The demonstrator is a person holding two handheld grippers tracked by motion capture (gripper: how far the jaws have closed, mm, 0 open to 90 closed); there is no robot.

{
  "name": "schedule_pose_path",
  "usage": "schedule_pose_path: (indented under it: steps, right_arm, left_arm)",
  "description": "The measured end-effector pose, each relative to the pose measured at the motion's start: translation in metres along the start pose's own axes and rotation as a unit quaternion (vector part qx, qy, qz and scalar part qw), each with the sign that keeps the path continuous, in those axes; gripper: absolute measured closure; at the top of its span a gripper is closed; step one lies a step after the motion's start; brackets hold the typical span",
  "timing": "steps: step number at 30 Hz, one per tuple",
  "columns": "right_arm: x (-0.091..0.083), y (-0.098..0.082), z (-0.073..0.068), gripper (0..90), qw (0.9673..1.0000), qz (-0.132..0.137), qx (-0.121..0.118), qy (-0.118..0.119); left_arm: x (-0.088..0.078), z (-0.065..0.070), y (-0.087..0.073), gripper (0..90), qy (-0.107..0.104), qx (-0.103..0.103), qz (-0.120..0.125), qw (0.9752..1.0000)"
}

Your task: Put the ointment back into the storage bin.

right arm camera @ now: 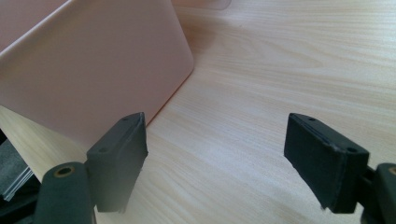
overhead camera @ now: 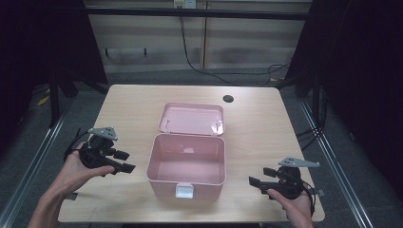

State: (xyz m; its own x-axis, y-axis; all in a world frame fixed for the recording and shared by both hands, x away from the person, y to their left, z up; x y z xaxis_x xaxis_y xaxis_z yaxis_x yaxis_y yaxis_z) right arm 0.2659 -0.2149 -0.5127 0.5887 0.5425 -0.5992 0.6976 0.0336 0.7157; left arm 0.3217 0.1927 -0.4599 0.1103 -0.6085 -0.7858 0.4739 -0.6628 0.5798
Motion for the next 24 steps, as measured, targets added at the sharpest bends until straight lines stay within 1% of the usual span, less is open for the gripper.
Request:
schedule_pose_path:
  steps: [2, 4, 6, 8, 9, 11, 12, 14, 15, 16, 17, 18, 19, 20, 22, 23, 24]
  right_arm:
    - [0.000, 0.000, 0.000, 21.0, 1.0000, -0.001, 0.001, -0.001]
    - [0.000, 0.000, 0.000, 21.0, 1.0000, -0.001, -0.001, 0.000]
    - [0.001, 0.000, 0.000, 21.0, 1.0000, -0.001, -0.001, -0.001]
    - [0.001, -0.001, -0.001, 20.9, 1.0000, -0.003, -0.003, 0.001]
    - [0.001, -0.001, -0.001, 20.8, 1.0000, -0.003, -0.003, 0.001]
    - [0.001, -0.001, -0.001, 20.8, 1.0000, -0.003, -0.003, 0.001]
    - [0.001, -0.001, -0.001, 20.7, 1.0000, -0.003, -0.002, 0.001]
    - [0.001, -0.001, -0.001, 20.7, 1.0000, -0.003, -0.002, 0.000]
    - [0.002, -0.001, -0.001, 20.7, 1.0000, -0.004, -0.002, 0.000]
    - [0.002, -0.001, -0.001, 20.6, 1.0000, -0.006, 0.000, -0.001]
    - [0.002, -0.001, -0.001, 20.6, 1.0000, -0.006, 0.000, -0.001]
    - [0.002, -0.002, -0.002, 20.4, 1.0000, -0.008, -0.001, 0.000]
    - [0.002, -0.002, -0.002, 20.4, 1.0000, -0.008, -0.002, 0.000]
    - [0.002, -0.002, -0.002, 20.3, 1.0000, -0.009, -0.004, 0.001]
    - [0.003, -0.003, -0.002, 20.1, 0.9999, -0.010, -0.005, 0.000]
    - [0.004, -0.004, -0.002, 20.1, 0.9999, -0.015, -0.001, -0.001]
    - [0.005, -0.006, -0.001, 20.1, 0.9997, -0.022, -0.004, -0.004]
  left_arm:
    - [0.002, -0.001, -0.002, 42.2, 0.002, 0.004, -0.001, 1.0000]
    - [0.006, -0.002, -0.007, 42.2, 0.004, 0.005, -0.010, 0.9999]
    - [0.008, -0.003, -0.009, 42.2, 0.007, 0.004, -0.013, 0.9999]
    - [0.011, -0.007, -0.015, 42.4, 0.013, -0.002, -0.011, 0.9999]
    - [0.013, -0.008, -0.018, 42.4, 0.012, -0.008, -0.010, 0.9998]
    - [0.014, -0.009, -0.020, 42.8, 0.014, -0.009, -0.010, 0.9998]
    - [0.018, -0.014, -0.028, 43.1, 0.020, -0.012, -0.021, 0.9995]
    - [0.021, -0.019, -0.031, 43.3, 0.031, -0.028, -0.010, 0.9991]
    - [0.021, -0.019, -0.031, 44.3, 0.031, -0.028, -0.010, 0.9991]
    - [0.026, -0.023, -0.036, 44.9, 0.037, -0.032, -0.007, 0.9988]
    - [0.026, -0.023, -0.036, 45.0, 0.037, -0.032, -0.007, 0.9988]
    - [0.030, -0.027, -0.044, 45.0, 0.041, -0.044, -0.009, 0.9981]
    - [0.030, -0.028, -0.046, 45.0, 0.042, -0.045, -0.008, 0.9981]
    - [0.031, -0.030, -0.048, 45.2, 0.050, -0.052, -0.003, 0.9974]
    - [0.031, -0.031, -0.049, 45.4, 0.052, -0.054, -0.003, 0.9971]
    - [0.032, -0.033, -0.051, 45.5, 0.062, -0.057, 0.001, 0.9965]
    - [0.033, -0.034, -0.052, 45.5, 0.066, -0.060, 0.001, 0.9961]
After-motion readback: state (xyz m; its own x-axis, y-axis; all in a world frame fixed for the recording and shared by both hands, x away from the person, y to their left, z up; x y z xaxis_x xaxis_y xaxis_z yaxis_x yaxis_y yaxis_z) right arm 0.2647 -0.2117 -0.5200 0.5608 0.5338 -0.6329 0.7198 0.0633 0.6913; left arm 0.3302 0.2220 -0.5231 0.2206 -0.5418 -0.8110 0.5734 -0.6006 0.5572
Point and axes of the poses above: each handheld gripper's, and its own axes: x roughly forward along the jaws, y roughly out of its top, z roughly to its right, the point moved 10 cm from there along x, roughly forward along the jaws, and after that the axes turned 3 degrees about x, right-handed, at the moved point
